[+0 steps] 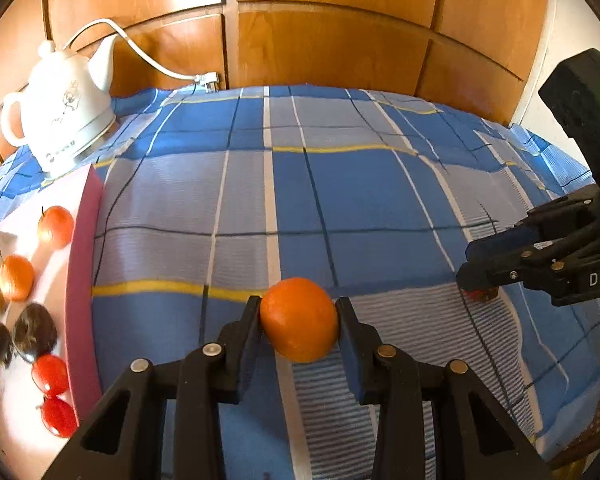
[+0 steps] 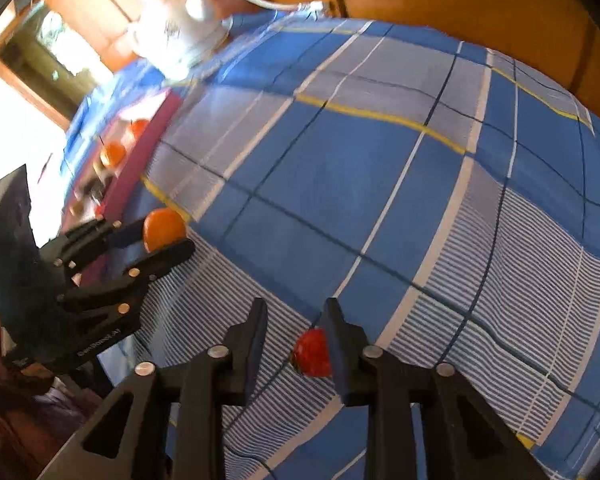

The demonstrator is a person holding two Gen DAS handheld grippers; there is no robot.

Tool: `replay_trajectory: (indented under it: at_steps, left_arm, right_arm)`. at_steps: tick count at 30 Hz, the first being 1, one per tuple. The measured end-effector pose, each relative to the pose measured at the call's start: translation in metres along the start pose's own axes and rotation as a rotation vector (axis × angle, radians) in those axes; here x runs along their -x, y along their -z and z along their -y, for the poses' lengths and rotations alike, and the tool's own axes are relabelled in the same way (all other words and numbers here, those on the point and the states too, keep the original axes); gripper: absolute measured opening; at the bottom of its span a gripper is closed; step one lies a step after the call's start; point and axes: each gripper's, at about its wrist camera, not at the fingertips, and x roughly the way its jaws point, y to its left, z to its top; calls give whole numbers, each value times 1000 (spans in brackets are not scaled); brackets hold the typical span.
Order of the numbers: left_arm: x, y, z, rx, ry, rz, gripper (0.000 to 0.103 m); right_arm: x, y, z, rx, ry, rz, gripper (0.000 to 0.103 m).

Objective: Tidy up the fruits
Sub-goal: 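Hold the mandarin in the left tool while right tool approaches the last red tomato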

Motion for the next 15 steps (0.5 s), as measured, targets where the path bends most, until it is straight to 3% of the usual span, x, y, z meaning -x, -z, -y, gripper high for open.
replay_trajectory:
  at_steps: [6, 15]
  left_arm:
    - [-4, 6, 3, -17, -19, 8, 37]
    - [-4, 9, 5, -16, -40, 24, 37]
  right_arm:
    - [-13, 4, 0, 39, 75, -56, 33]
    - [-14, 10, -15, 119, 137, -35, 28]
